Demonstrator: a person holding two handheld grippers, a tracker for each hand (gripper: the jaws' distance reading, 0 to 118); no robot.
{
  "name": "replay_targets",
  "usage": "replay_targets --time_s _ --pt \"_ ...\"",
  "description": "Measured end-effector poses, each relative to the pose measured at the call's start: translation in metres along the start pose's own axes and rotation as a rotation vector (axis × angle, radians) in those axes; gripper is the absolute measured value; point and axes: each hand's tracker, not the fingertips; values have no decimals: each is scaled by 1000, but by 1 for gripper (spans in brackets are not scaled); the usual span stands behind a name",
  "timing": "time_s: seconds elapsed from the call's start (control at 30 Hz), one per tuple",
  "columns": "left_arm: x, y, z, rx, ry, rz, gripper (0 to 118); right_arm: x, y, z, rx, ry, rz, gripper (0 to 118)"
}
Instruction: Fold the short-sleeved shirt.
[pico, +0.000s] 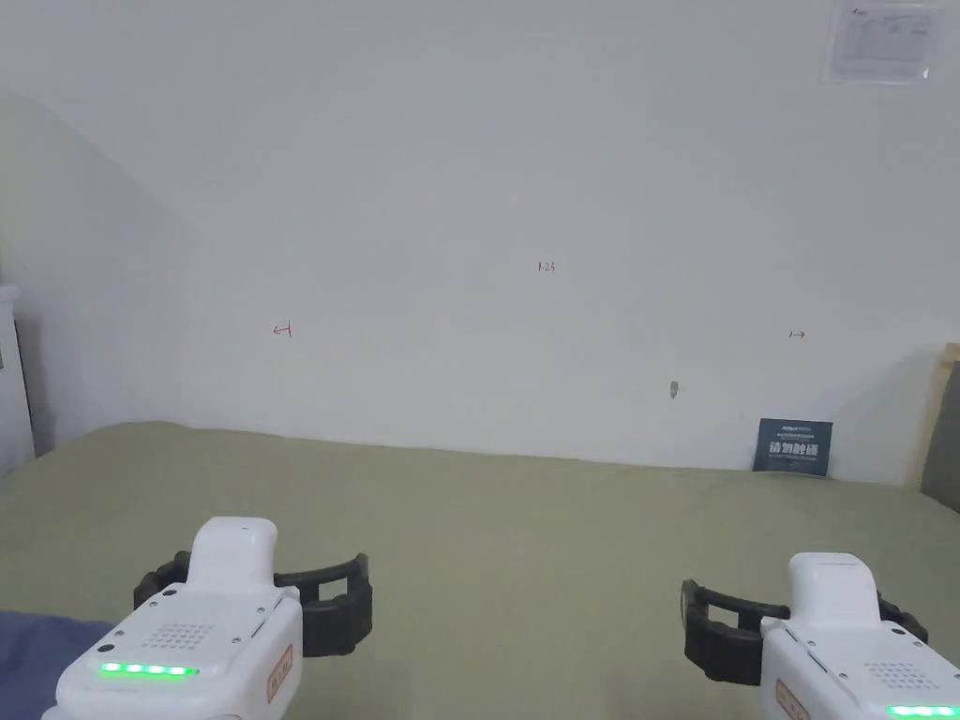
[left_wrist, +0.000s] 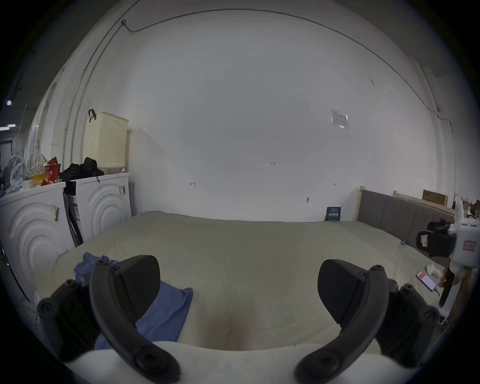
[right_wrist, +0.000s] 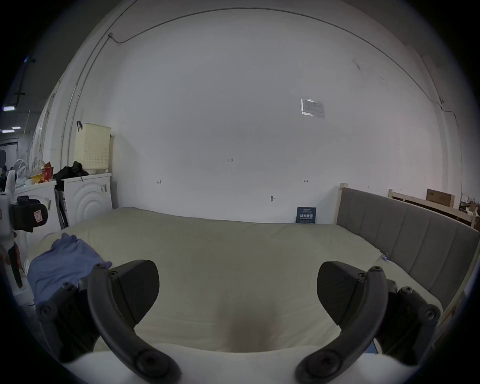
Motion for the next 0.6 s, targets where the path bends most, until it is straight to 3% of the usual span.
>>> replay_targets --time_s 0.6 --pt "-10 6 3 -5 42 4 118 16 2 2 24 -56 -5 118"
